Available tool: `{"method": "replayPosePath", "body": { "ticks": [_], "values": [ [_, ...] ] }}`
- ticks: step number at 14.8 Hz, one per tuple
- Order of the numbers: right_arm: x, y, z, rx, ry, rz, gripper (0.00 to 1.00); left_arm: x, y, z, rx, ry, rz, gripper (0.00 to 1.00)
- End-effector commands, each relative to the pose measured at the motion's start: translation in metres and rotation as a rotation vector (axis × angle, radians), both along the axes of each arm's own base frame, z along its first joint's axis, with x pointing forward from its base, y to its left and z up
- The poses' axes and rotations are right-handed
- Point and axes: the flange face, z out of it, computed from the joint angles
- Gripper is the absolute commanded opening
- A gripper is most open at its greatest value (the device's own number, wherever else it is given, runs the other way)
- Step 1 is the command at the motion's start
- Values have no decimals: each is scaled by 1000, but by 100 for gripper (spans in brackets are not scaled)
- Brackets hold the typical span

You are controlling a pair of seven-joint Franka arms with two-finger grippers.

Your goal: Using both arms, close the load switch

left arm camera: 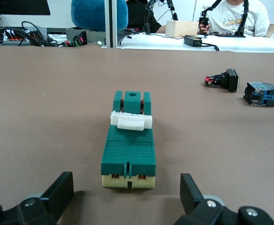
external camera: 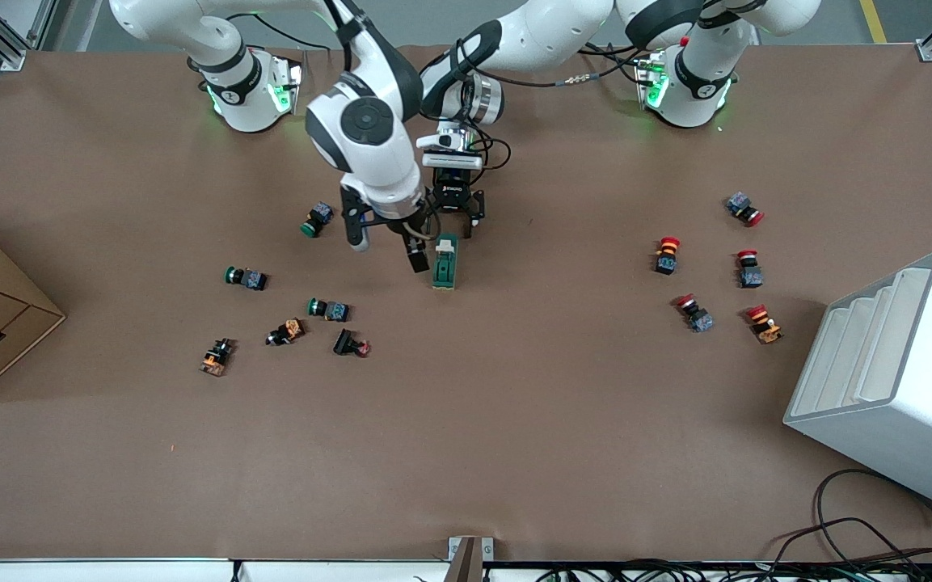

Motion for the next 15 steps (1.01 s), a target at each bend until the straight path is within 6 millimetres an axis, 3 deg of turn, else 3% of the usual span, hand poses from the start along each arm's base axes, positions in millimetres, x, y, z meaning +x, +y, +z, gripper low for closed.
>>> {"method": "replayPosePath", "body": {
  "ticks": [1, 9, 15],
  "values": [
    [-12, 13, -26, 3, 5, -65, 100, -12, 0, -13, 0, 2, -5, 100],
    [-32, 39, -85, 12, -4, -85, 100, -13, 12, -19, -4, 2, 9, 100],
    [-36, 44, -96, 23, -27, -77, 100, -8, 14, -19, -3, 1, 18, 100]
  ]
}}
